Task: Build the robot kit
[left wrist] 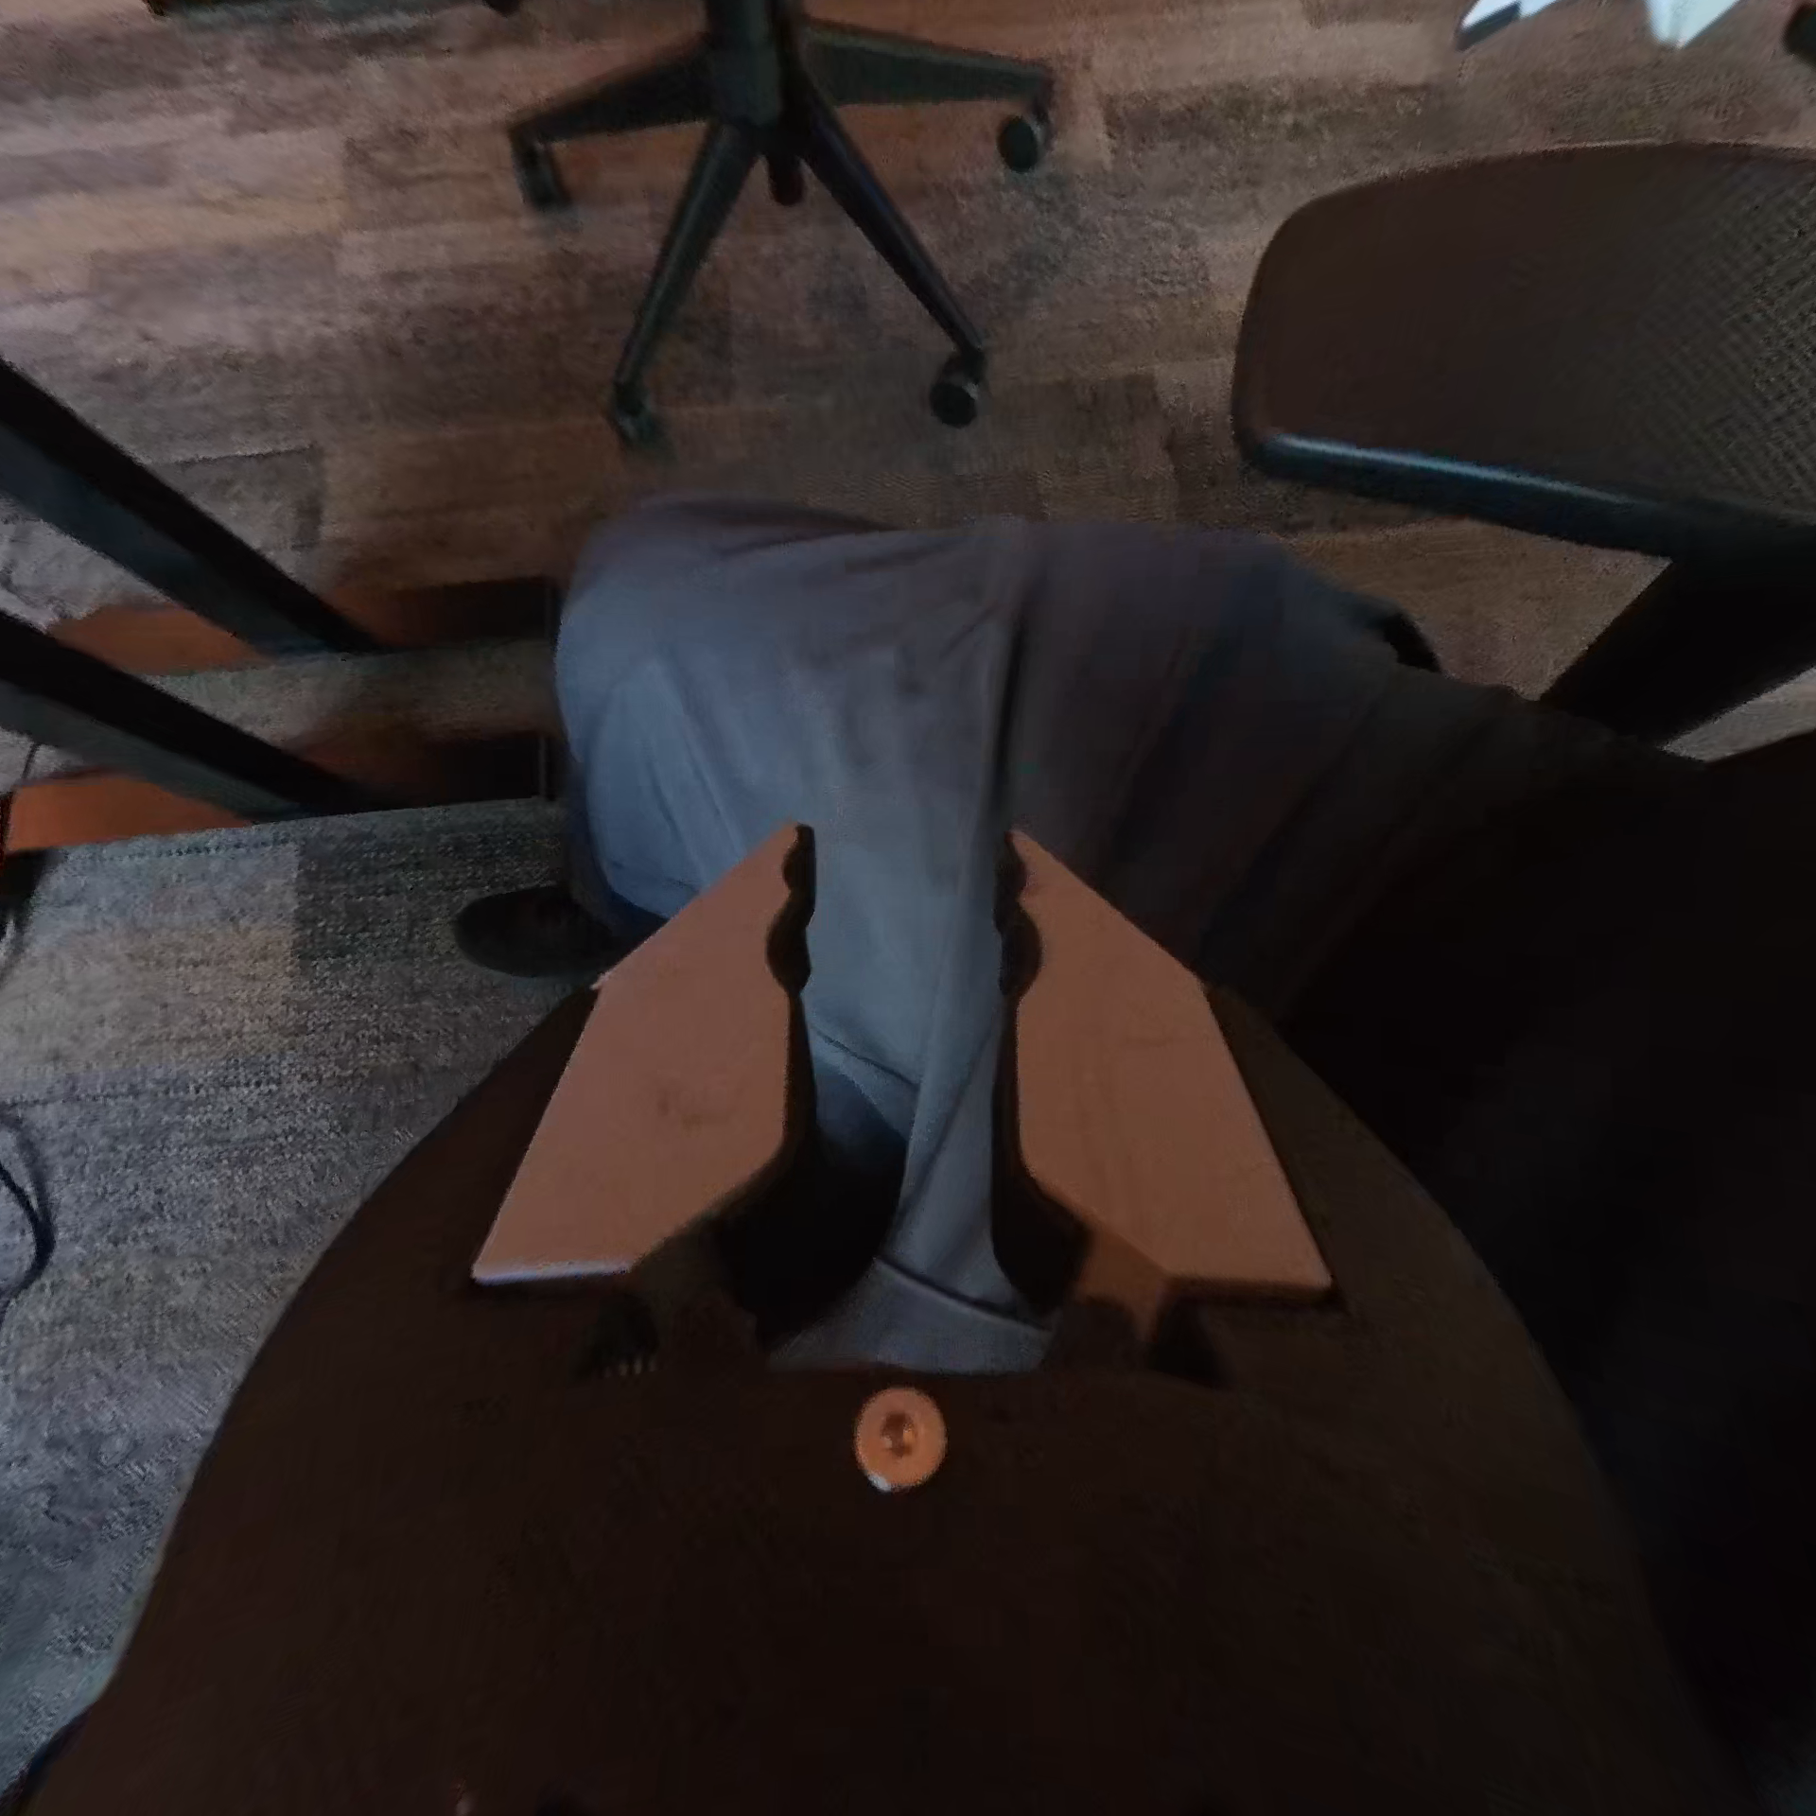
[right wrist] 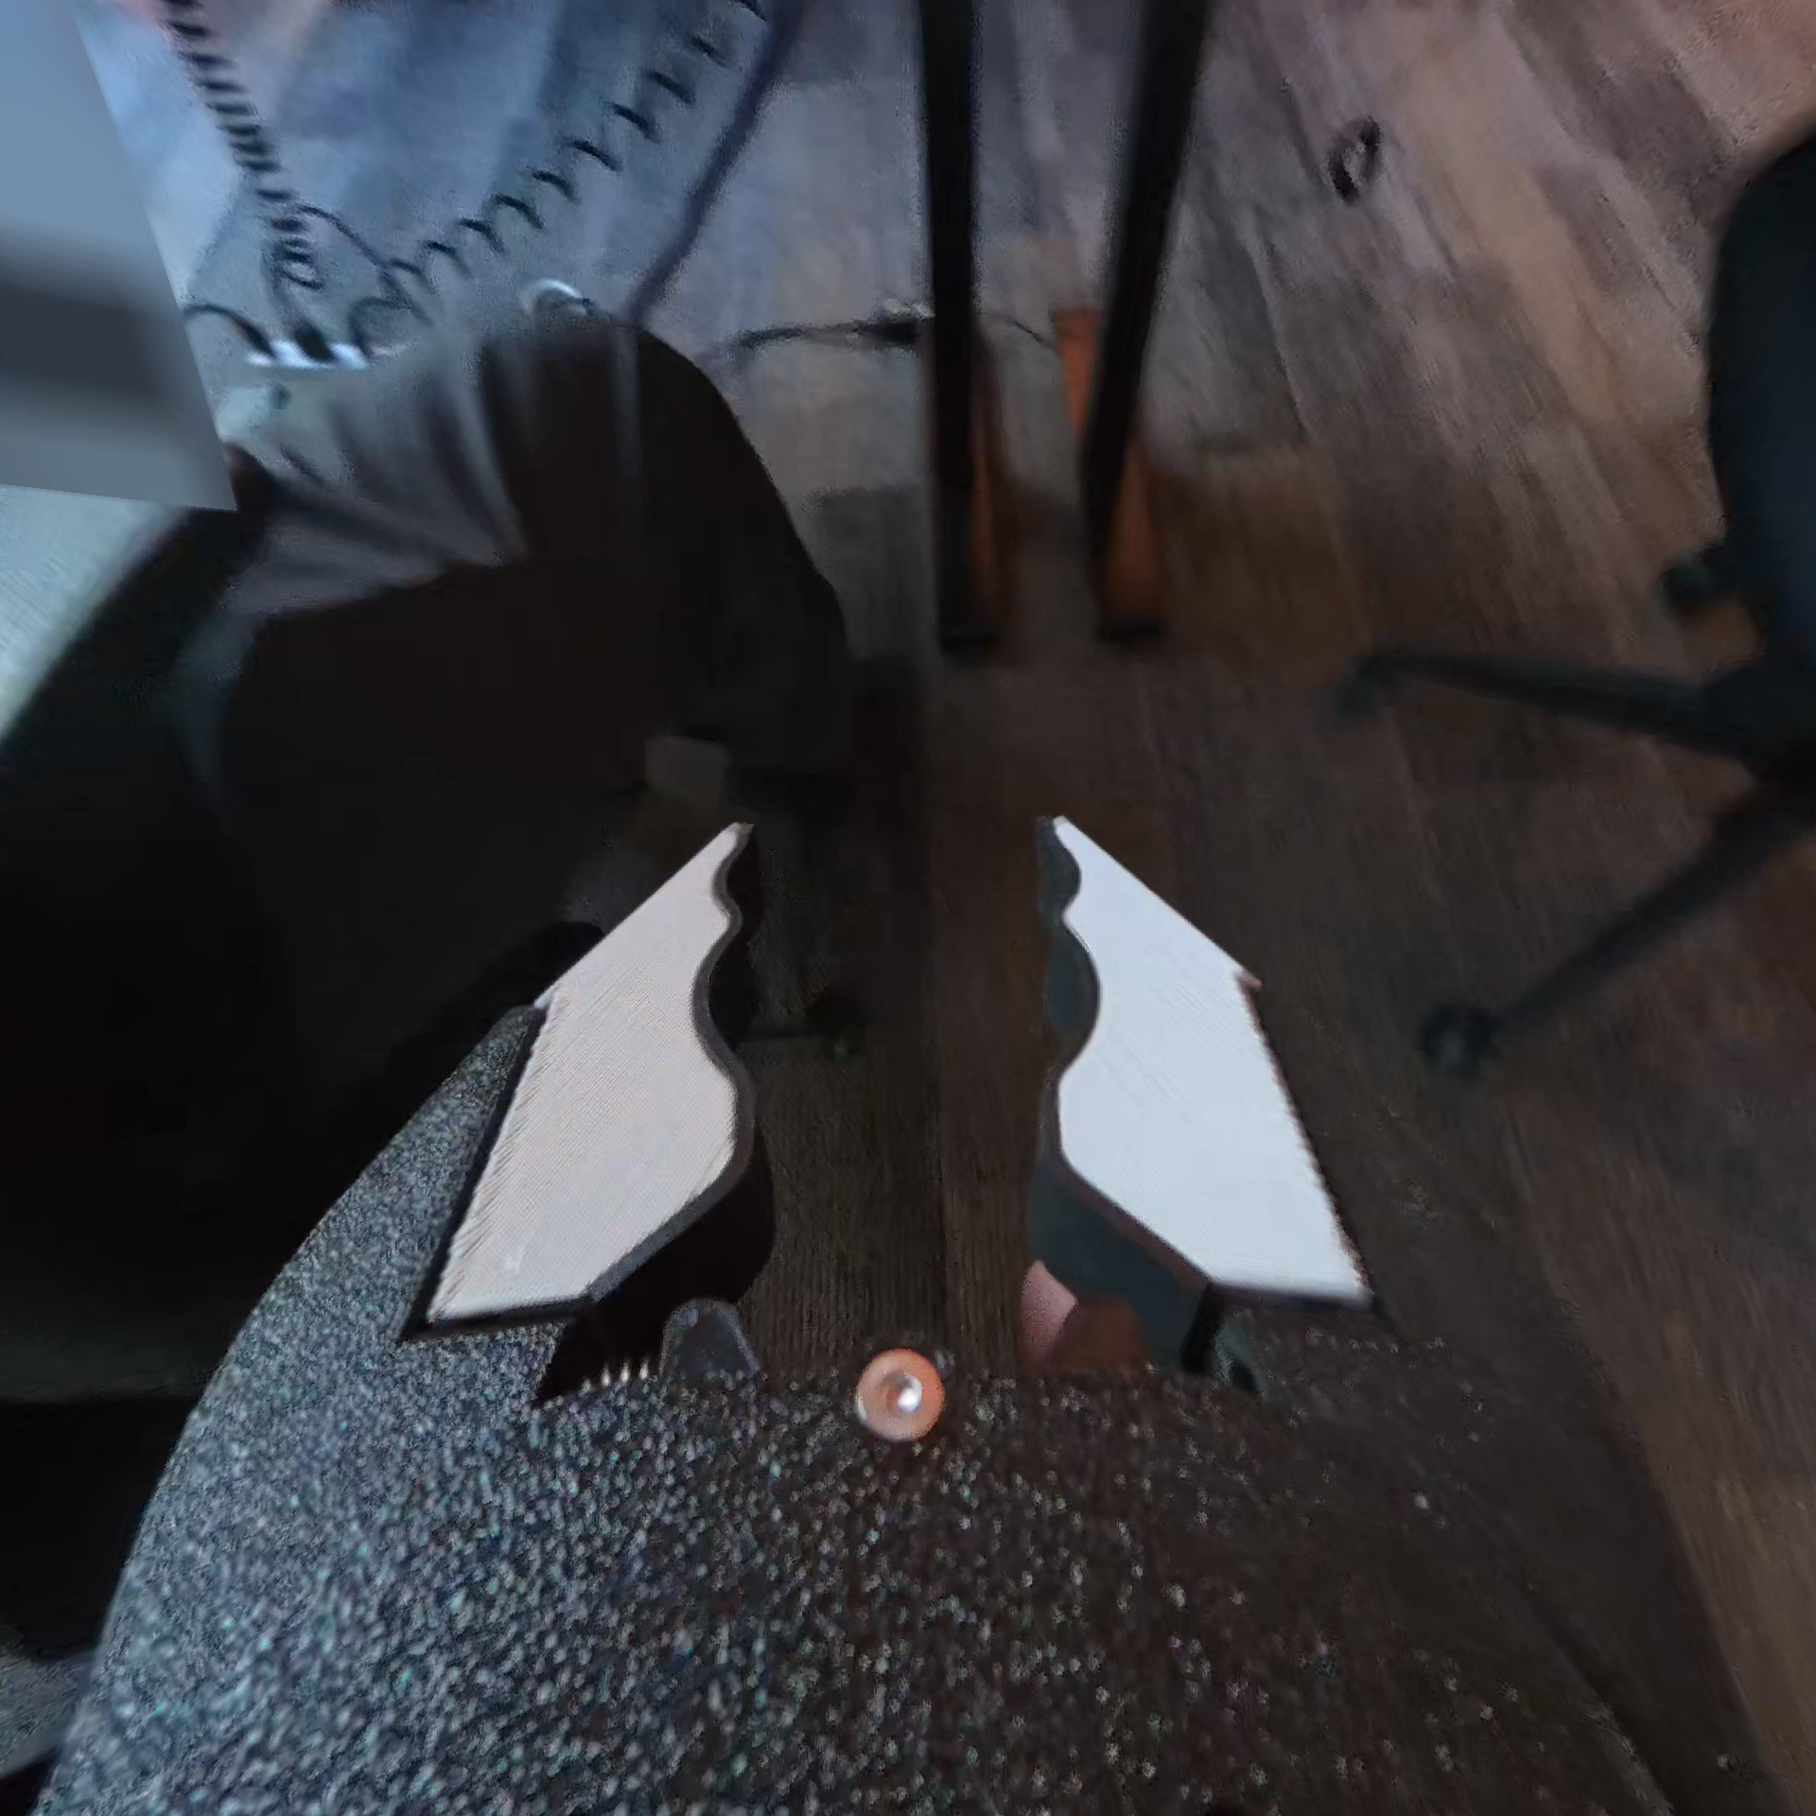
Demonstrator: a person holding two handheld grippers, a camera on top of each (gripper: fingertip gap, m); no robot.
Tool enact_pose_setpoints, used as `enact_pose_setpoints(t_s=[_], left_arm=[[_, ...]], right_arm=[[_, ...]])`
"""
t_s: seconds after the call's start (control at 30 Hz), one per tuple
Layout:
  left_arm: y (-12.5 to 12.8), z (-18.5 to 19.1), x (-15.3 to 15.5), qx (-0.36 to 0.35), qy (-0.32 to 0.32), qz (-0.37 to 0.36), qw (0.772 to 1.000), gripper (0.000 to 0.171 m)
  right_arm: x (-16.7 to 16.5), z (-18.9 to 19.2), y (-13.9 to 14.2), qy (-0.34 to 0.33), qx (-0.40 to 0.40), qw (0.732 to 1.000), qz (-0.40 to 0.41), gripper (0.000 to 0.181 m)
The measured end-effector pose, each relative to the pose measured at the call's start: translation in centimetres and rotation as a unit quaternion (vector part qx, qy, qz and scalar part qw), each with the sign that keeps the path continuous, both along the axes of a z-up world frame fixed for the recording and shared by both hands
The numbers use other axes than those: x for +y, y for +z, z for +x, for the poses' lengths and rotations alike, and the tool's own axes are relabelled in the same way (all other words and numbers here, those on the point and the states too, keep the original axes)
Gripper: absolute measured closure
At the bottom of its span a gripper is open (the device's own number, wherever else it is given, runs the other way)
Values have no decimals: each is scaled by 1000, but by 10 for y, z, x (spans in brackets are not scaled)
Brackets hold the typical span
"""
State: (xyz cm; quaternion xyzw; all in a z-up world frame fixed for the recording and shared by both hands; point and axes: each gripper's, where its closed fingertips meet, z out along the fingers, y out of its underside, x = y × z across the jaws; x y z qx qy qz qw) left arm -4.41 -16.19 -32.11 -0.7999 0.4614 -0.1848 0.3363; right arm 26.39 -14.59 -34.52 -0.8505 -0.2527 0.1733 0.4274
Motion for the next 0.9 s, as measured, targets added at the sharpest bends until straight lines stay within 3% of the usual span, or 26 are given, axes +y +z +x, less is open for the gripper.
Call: enact_pose_setpoints(t_s=[0.1, 0.17, 0.23, 0.33, 0.4, 0.53, 0.67, 0.73, 0.9], left_arm=[[2, -24, -13, -9, 38, 12, 999, 138], [1, -43, -24, -17, 71, 17, 997, 138], [-6, -61, -39, -31, 103, 3, 994, 138], [-18, -81, -63, -42, 134, -25, 990, 138], [-20, -93, -73, -47, 151, -28, 987, 138], [-17, -117, -82, -66, 197, -20, 978, 137], [0, -154, -89, -59, 232, 30, 970, 137], [7, -178, -96, -56, 259, 51, 963, 138], [33, -230, -117, -102, 366, 54, 923, 139]], right_arm=[[10, -44, -1, 69, -91, 993, 4, 123], [20, -33, -12, 85, -187, 979, 4, 123], [39, -7, -10, 56, -239, 969, 14, 123], [74, 18, 21, -18, -229, 972, 39, 120], [96, 0, 52, -28, -182, 980, 79, 115], [115, -103, 102, 66, -79, 983, 152, 105], [105, -234, 117, 193, -52, 959, 202, 100], [91, -303, 122, 245, -32, 942, 226, 100], [18, -463, 123, 423, 16, 877, 229, 100]])
